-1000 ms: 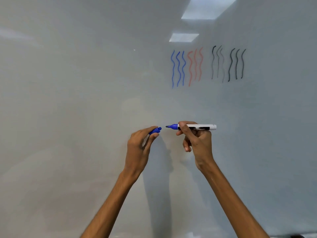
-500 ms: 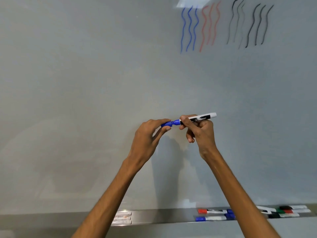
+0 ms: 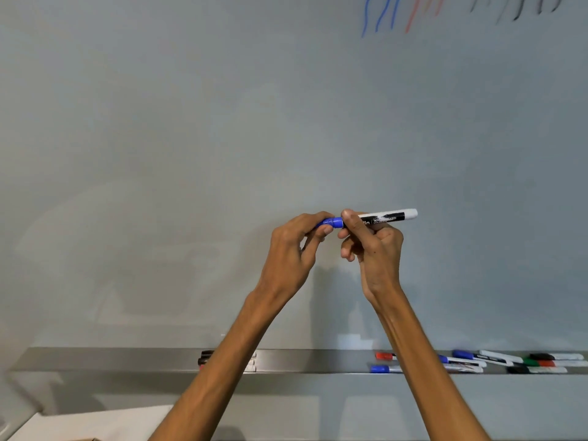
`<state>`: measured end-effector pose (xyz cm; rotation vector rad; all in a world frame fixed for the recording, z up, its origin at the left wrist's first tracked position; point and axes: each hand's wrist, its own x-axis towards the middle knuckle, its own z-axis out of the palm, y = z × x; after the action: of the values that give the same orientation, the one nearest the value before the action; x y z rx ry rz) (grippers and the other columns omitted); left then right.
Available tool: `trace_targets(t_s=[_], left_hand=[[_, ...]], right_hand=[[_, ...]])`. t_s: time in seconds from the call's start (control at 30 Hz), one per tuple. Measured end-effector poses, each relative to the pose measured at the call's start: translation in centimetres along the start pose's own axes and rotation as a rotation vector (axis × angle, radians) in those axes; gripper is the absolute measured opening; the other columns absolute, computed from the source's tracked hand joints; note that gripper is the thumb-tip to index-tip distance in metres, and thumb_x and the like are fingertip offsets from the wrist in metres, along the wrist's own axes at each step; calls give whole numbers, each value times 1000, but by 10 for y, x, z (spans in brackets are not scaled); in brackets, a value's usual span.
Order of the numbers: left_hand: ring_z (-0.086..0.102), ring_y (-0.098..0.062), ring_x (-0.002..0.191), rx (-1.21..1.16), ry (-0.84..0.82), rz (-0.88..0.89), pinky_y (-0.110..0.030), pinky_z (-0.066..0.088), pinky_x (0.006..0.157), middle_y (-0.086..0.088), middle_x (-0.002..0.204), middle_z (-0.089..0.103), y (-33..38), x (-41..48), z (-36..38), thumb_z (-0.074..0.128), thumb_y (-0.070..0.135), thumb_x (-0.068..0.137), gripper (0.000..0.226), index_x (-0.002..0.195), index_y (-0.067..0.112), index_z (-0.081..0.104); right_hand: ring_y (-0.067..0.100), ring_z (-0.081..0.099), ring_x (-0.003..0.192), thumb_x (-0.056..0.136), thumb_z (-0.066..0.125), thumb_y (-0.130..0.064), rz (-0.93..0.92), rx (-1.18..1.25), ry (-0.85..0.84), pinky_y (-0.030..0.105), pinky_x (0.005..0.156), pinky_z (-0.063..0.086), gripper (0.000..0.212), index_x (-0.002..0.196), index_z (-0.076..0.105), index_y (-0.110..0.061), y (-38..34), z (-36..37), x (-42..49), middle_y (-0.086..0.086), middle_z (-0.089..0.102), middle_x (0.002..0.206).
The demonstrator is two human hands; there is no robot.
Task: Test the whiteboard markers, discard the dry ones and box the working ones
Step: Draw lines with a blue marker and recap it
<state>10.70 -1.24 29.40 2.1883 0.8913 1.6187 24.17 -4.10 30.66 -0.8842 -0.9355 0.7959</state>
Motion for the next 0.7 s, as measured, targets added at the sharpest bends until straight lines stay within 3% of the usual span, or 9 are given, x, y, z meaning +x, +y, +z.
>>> trace_targets(t_s=[0.13, 0.4, 0.57, 0.7], left_hand=[[62, -6, 82, 24, -13, 28, -27, 52, 76, 3, 95, 70, -11, -15, 2, 58, 17, 98, 18, 109, 8, 70], [64, -13, 95, 111, 9, 10, -20, 50, 85, -5, 104, 71, -32, -49, 12, 61, 8, 94, 21, 114, 6, 70], [64, -14, 95, 146, -54, -46, -22, 51, 84, -4, 107, 72, -57, -75, 10, 63, 10, 94, 23, 116, 7, 70], [61, -10, 94, 171, -205, -154, -25, 48, 84, 4, 107, 73, -88, -106, 3, 64, 21, 95, 23, 116, 13, 72]], right_hand=[[18, 61, 47, 91, 67, -14, 86, 67, 53, 24, 50, 48, 14, 80, 70, -7, 17, 2, -13, 5, 66, 60], [17, 61, 45, 92, 68, -15, 190, 50, 86, 24, 50, 50, 21, 74, 69, -5, 47, 4, -26, 5, 64, 55], [18, 64, 48, 92, 69, -20, 278, -29, 71, 23, 51, 52, 24, 73, 70, -6, 78, 0, -35, 6, 67, 57], [20, 65, 53, 91, 70, -29, 474, -107, 5, 24, 51, 51, 26, 79, 71, -7, 117, -12, -50, 8, 69, 64]])
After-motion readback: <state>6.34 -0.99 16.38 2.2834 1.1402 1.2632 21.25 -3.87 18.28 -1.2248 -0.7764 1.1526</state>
